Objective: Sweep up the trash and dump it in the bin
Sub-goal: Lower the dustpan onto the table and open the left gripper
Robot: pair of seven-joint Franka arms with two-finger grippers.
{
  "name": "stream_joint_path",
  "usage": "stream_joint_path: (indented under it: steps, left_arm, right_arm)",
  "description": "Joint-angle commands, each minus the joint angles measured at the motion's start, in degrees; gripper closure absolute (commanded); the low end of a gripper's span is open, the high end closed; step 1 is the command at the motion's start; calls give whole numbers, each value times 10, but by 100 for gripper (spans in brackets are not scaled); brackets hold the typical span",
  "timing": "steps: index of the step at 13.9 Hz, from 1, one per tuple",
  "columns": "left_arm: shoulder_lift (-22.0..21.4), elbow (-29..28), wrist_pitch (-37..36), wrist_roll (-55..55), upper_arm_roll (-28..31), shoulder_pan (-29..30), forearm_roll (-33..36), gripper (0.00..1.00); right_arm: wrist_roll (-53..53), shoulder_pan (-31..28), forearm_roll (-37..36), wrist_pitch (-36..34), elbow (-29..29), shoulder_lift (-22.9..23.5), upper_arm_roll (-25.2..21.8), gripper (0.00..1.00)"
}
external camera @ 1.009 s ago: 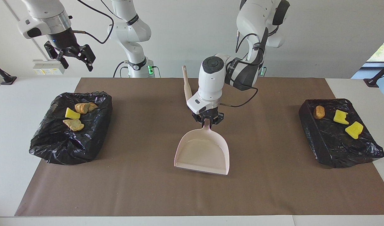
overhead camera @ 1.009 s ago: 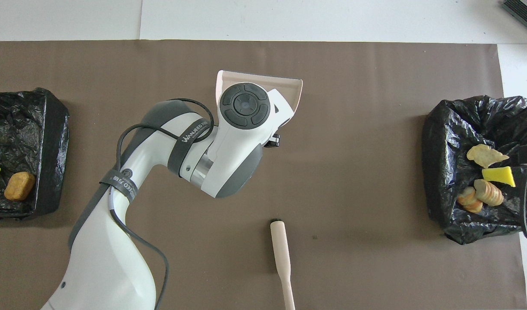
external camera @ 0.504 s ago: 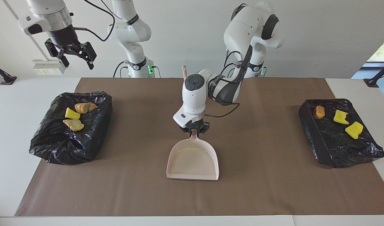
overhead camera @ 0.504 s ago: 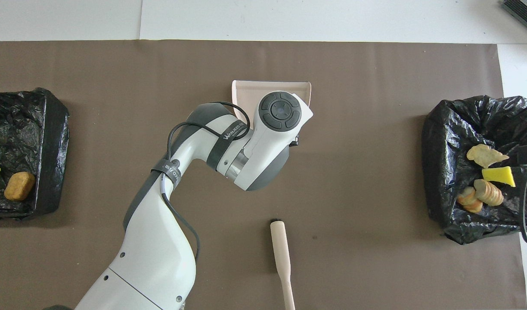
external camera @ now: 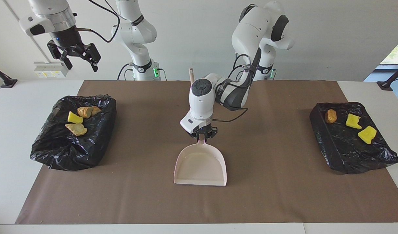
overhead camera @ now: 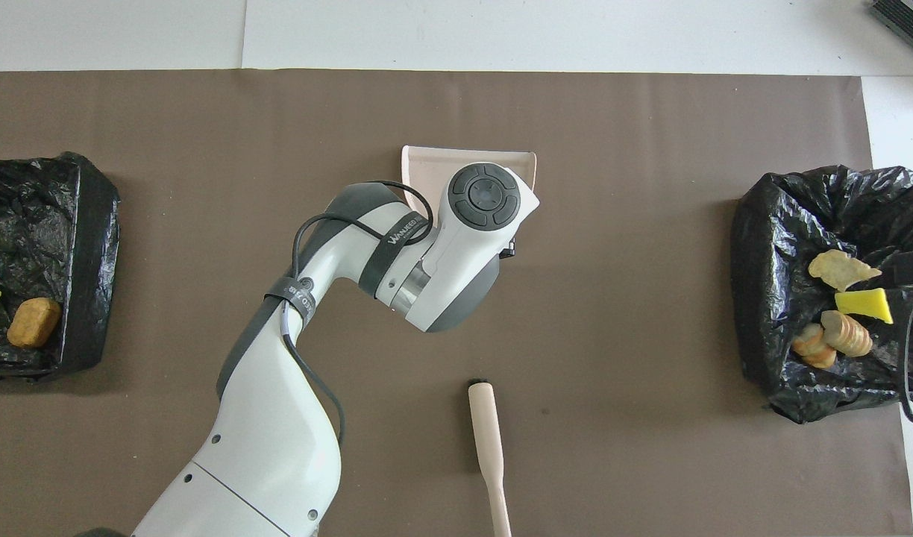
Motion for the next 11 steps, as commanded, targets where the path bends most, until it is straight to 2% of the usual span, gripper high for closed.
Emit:
stream_joint_path:
  steps: [1, 2, 3, 8, 9, 11]
  left_arm:
    - [-10, -17, 14, -3, 14, -2, 1, 43]
    - [-22, -18, 9, 2, 14, 3, 1, 18]
    - [-42, -29, 3, 5, 16, 12, 2, 0]
    - [-238, -201, 2, 183, 14, 96, 2, 0]
    - [-273, -224, -2, 226, 14, 121, 2, 0]
    - [-314, -225, -46, 313, 14, 169, 1, 0]
  right_arm:
    - [-12, -3, 7, -7, 0, -4, 1, 0]
    - [-12, -3, 7, -7, 0, -4, 1, 0]
    - [-13, -3, 7, -7, 0, -4, 1, 0]
    - [-12, -2, 13, -9, -1, -7, 4, 0]
    - [-10, -2, 25, -10, -3, -7, 4, 0]
    - [-8, -2, 40, -11, -3, -8, 4, 0]
